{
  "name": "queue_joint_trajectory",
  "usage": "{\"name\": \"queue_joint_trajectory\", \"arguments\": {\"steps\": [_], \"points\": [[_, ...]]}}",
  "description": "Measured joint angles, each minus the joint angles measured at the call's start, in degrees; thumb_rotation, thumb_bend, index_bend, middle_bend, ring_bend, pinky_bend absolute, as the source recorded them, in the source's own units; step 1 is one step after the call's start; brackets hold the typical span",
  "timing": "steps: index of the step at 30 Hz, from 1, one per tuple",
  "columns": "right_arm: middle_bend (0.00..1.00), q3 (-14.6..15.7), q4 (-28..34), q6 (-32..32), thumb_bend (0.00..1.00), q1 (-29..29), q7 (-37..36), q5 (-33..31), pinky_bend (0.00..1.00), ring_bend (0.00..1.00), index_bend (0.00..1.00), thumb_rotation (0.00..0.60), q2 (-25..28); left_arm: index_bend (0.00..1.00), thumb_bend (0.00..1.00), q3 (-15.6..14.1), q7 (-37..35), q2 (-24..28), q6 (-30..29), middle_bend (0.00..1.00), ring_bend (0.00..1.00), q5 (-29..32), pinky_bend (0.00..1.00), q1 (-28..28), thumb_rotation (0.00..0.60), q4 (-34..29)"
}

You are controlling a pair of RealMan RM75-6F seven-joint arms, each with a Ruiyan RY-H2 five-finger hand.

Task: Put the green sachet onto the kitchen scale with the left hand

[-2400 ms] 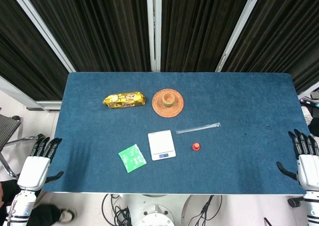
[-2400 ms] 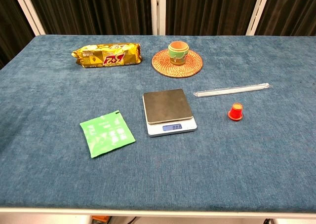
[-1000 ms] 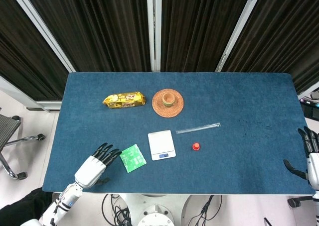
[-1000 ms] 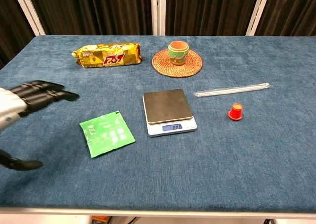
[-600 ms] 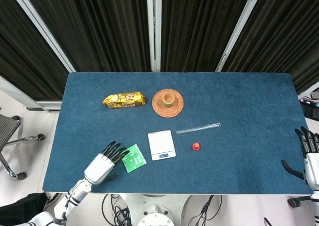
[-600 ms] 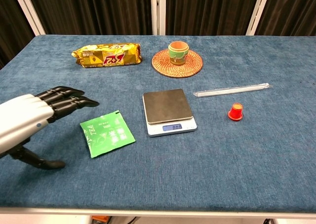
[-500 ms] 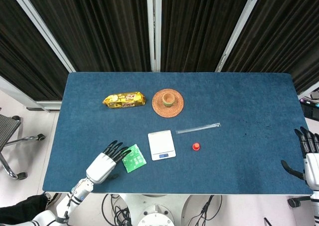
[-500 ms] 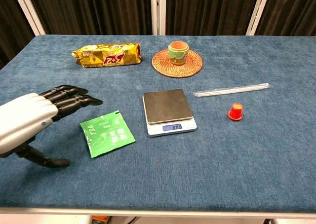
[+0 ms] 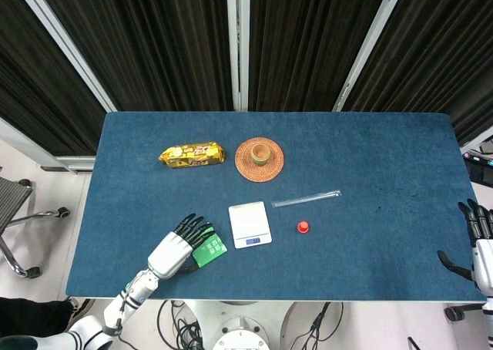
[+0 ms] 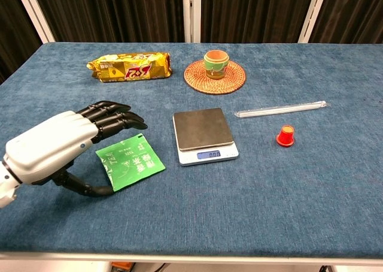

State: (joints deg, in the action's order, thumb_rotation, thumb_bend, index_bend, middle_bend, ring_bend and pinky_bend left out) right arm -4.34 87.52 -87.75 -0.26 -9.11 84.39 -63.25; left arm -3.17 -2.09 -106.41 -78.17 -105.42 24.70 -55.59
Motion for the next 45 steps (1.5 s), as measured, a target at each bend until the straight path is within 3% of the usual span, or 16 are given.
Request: {"name": "queue_joint_trajectory", "arguments": {"steps": [5,14,19,33,45], "points": [[0.0,-0.1,-0.4,0.1,0.12,0.0,-0.4,-0.2,0.0,0.0,0.0,0.6,-0.1,0.19,0.1,-0.1,-0.1,-1.4,0.1,0.11,0.0,0.7,0.0,0.6,0.6,2.6],[0.0,-0.1,-0.8,0.4,0.12,0.0,-0.5,-0.4,0.0,0.0,0.0,0.6,-0.3,0.31,0.28,-0.2,0.3,-3.7,0.5,0.12,0.0,2.3,0.0,1.2,0.6,6.9],[0.0,-0.1,-0.9,0.8,0.12,0.1,-0.5,-0.6,0.0,0.0,0.0,0.6,-0.4,0.37,0.33,-0.4,-0.2,-4.6,0.3,0.13,0.0,3.0,0.0,1.3,0.6,8.6],[0.0,-0.1,-1.2,1.1,0.12,0.2,-0.3,-0.8,0.0,0.0,0.0,0.6,-0.8,0.6,0.35,0.7,-1.2,-7.0,-5.9,0.24,0.0,4.0,0.0,1.0,0.6,12.2],[0.0,-0.2,-2.2,1.9,0.12,0.5,-0.9,-1.1,0.0,0.0,0.0,0.6,-1.4,0.63,0.35,1.1,-2.9,-7.6,-9.1,0.28,0.0,4.2,0.0,1.5,0.6,13.2]]}}
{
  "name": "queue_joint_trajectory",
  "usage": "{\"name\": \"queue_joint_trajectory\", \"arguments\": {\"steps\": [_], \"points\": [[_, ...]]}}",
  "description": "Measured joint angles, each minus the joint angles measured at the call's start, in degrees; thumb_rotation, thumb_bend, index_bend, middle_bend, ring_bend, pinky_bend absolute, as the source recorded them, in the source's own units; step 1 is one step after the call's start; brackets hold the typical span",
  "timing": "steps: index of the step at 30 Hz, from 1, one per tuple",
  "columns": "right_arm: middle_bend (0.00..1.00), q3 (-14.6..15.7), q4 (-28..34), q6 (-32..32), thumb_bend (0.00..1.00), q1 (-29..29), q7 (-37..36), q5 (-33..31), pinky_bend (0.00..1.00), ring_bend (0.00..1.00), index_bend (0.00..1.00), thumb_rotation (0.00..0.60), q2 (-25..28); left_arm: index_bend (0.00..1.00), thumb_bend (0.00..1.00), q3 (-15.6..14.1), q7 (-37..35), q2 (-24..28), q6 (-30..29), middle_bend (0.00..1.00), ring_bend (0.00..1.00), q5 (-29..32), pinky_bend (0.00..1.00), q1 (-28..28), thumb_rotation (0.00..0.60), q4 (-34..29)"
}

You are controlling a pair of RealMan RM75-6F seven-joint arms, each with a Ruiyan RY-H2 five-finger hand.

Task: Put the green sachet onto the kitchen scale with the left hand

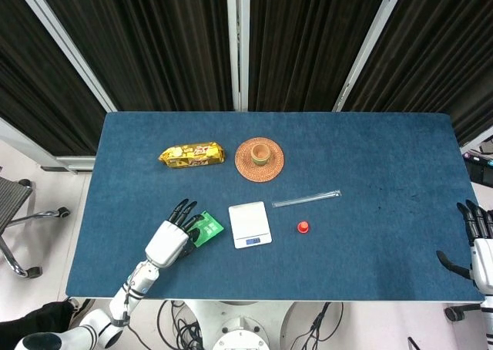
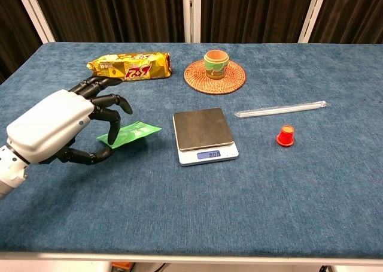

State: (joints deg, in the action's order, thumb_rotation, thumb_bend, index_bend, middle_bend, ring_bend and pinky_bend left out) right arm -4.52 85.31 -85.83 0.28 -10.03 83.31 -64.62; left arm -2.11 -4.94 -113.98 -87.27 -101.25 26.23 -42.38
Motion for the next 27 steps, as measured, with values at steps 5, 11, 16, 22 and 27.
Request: {"name": "queue_joint_trajectory", "arguments": {"steps": [5,11,16,22,27], "points": [[0.0,0.0,-0.2,0.0,0.12,0.0,-0.3,-0.1,0.0,0.0,0.0,0.6,0.0,0.64,0.35,0.3,-0.5,0.0,-1.5,0.29,0.0,-0.2,0.0,0.6,0.6,0.2],[0.0,0.0,-0.6,0.0,0.12,-0.1,-0.7,-0.2,0.0,0.0,0.0,0.6,-0.1,0.64,0.35,1.4,-0.4,0.3,-3.0,0.29,0.0,-0.4,0.0,2.0,0.6,-0.2],[0.0,-0.1,-0.8,-0.1,0.12,-0.2,-0.9,-0.2,0.0,0.0,0.0,0.6,-0.2,0.64,0.35,2.6,0.4,0.6,-2.6,0.29,0.0,-0.4,0.0,4.3,0.6,-1.6],[0.0,-0.2,-1.5,1.0,0.12,-0.1,-1.6,-1.4,0.0,0.0,0.0,0.6,-0.4,0.64,0.35,4.3,2.5,0.6,0.2,0.3,0.0,-0.7,0.0,9.0,0.6,-4.3],[0.0,-0.4,-2.4,1.3,0.12,-0.1,-2.6,-1.9,0.0,0.0,0.0,0.6,-0.5,0.65,0.35,5.3,3.9,-1.0,3.7,0.3,0.0,-0.9,0.0,12.9,0.6,-4.8]]}}
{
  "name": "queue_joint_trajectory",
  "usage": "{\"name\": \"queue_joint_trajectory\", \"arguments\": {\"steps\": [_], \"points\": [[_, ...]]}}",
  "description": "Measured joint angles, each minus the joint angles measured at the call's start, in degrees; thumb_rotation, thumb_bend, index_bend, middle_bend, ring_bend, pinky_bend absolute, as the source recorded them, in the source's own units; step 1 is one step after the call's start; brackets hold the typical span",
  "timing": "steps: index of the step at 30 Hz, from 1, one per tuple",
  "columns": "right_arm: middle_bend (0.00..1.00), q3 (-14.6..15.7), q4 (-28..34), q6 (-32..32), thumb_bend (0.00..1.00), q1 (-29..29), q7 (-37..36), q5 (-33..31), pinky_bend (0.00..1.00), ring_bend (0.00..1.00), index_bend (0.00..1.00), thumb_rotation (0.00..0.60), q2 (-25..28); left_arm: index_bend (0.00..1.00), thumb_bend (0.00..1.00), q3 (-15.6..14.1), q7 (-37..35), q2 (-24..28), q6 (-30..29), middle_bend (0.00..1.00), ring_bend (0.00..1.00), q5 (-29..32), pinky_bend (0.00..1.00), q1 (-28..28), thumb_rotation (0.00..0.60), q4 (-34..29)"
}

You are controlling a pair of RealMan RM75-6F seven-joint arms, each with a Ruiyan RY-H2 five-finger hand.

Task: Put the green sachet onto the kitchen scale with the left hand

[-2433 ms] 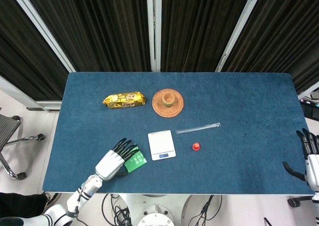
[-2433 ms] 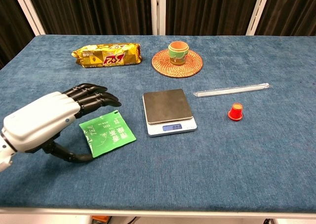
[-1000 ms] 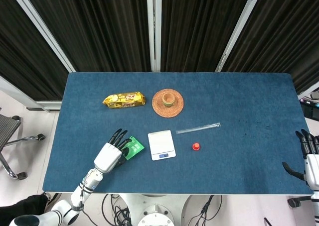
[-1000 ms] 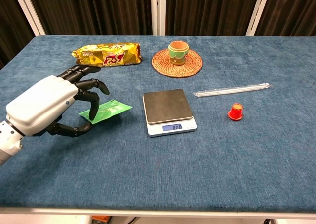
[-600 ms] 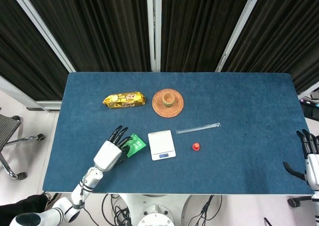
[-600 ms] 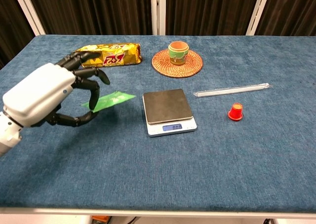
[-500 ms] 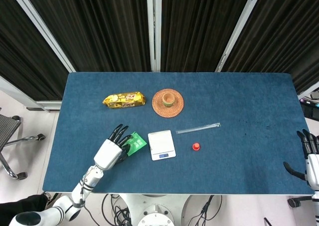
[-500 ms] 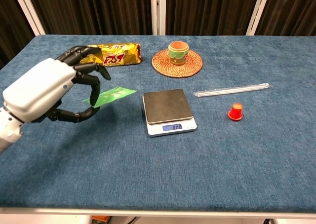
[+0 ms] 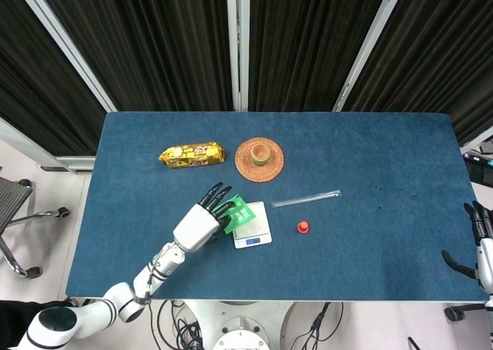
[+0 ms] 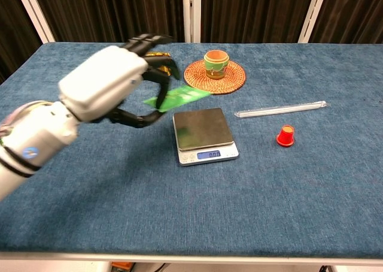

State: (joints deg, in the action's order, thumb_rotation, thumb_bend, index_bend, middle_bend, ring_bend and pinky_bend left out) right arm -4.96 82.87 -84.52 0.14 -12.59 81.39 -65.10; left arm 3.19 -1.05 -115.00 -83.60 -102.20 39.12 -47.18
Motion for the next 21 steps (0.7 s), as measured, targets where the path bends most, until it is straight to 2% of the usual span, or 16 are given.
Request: {"name": "queue_joint_trajectory", "arguments": {"steps": [16,19,21], "points": [[0.0,-0.7,-1.5,-0.5,0.12,-0.6,-2.9,-0.7,0.0,0.0,0.0,0.6,0.8,0.64,0.35,-0.4,-2.6,-7.0,3.8,0.3,0.01,0.6,0.0,4.7,0.6,9.2],[0.0,-0.8,-1.7,-0.2,0.12,-0.6,-3.1,-0.8,0.0,0.0,0.0,0.6,0.7,0.61,0.34,-1.2,-4.3,-7.6,4.1,0.3,0.0,0.9,0.0,4.6,0.6,10.6],[0.0,-0.8,-1.9,0.3,0.12,-0.5,-3.3,-1.0,0.0,0.0,0.0,0.6,0.7,0.55,0.3,-1.9,-5.4,-8.0,3.9,0.29,0.0,0.9,0.0,4.4,0.6,11.5]]}}
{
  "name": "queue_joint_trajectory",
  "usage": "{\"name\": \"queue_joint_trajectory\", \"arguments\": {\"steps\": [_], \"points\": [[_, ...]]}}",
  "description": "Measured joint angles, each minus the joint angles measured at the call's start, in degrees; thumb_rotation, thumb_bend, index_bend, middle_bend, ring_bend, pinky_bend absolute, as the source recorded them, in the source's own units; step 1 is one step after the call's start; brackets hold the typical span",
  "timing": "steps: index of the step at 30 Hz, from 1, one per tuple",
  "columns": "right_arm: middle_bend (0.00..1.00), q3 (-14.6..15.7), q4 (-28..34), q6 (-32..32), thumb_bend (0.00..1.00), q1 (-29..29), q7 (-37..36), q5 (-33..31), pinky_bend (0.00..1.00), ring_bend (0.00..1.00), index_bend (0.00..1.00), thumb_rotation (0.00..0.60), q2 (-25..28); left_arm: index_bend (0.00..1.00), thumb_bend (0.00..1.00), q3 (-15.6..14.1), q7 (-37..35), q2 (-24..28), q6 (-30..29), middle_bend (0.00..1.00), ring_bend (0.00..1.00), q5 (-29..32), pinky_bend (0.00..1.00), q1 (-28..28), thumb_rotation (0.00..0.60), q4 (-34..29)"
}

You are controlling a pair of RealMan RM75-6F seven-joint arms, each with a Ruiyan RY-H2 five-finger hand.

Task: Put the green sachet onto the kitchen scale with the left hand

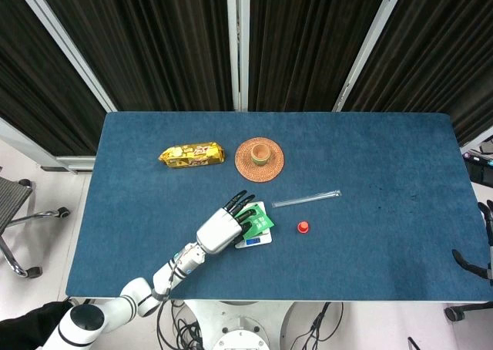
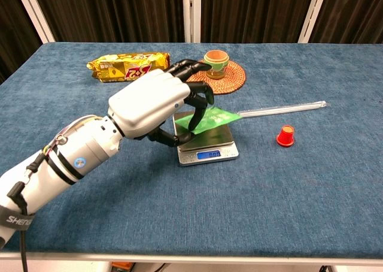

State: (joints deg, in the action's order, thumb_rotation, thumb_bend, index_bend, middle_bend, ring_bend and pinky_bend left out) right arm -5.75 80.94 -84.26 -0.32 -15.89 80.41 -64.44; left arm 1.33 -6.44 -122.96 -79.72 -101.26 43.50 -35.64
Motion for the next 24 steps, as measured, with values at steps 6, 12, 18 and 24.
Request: {"name": "queue_joint_trajectory", "arguments": {"steps": [6,12,18,24], "points": [[0.0,0.1,-0.1,0.4,0.12,0.2,0.3,0.1,0.0,0.0,0.0,0.6,-0.1,0.3,0.22,-0.8,-2.2,-0.4,-1.3,0.26,0.0,0.0,0.0,0.0,0.6,1.6],[0.0,0.1,-0.3,0.2,0.12,-0.1,0.3,-0.2,0.0,0.0,0.0,0.6,0.0,0.23,0.21,-1.2,-2.8,0.2,-1.7,0.25,0.01,0.5,0.0,-0.2,0.6,1.3],[0.0,0.0,-0.4,0.0,0.12,-0.2,0.1,-0.1,0.0,0.0,0.0,0.6,0.0,0.15,0.18,-1.4,-3.3,1.7,-0.1,0.2,0.0,1.7,0.0,-0.7,0.6,-0.6],[0.0,-0.1,-0.4,-0.1,0.12,-0.2,0.0,0.1,0.0,0.0,0.0,0.6,-0.1,0.07,0.15,-1.4,-4.3,5.5,1.9,0.16,0.0,3.3,0.0,-1.4,0.6,-4.9]]}}
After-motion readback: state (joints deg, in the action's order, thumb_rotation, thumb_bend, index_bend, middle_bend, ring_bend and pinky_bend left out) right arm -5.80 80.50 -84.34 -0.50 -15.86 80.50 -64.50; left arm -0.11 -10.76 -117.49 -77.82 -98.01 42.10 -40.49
